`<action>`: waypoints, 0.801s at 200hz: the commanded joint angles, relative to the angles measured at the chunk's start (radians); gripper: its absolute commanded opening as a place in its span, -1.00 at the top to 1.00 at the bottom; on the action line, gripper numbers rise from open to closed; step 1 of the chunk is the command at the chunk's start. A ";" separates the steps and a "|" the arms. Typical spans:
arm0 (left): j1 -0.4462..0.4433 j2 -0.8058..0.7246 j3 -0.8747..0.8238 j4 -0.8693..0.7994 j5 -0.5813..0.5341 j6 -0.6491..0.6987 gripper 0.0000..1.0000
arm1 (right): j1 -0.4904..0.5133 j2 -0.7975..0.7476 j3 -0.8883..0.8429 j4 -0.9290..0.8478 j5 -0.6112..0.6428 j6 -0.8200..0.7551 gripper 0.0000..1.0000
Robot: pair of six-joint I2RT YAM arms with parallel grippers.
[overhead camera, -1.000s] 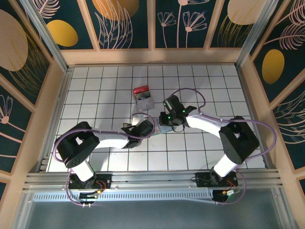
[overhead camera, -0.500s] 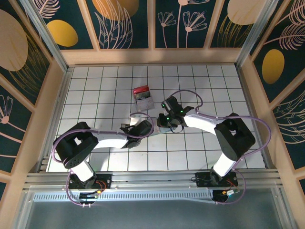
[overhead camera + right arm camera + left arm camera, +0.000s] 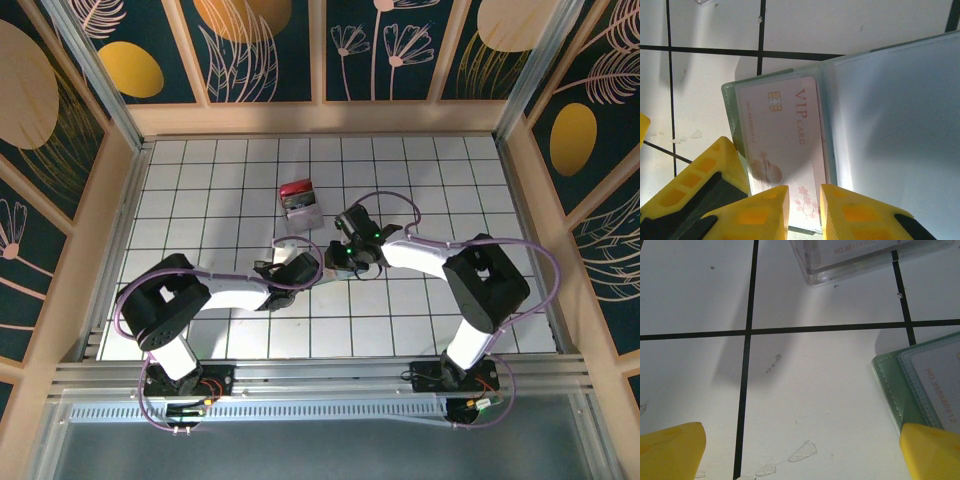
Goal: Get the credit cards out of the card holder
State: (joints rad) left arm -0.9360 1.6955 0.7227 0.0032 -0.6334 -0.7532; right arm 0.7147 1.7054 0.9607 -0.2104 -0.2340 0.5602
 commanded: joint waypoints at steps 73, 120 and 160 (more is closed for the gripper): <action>0.003 0.041 0.003 -0.025 0.001 0.000 -0.98 | 0.005 0.068 0.025 0.026 -0.008 0.012 0.40; 0.003 0.039 0.002 -0.026 0.003 0.000 -0.98 | 0.005 0.074 0.014 0.059 -0.048 0.021 0.44; 0.004 0.045 0.000 -0.029 0.008 0.000 -0.97 | -0.005 0.034 0.001 0.107 -0.113 0.027 0.51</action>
State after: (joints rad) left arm -0.9360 1.7107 0.7246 0.0074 -0.6373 -0.7536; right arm 0.7136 1.7592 0.9604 -0.1627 -0.2802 0.5686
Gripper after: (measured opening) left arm 0.988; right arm 0.248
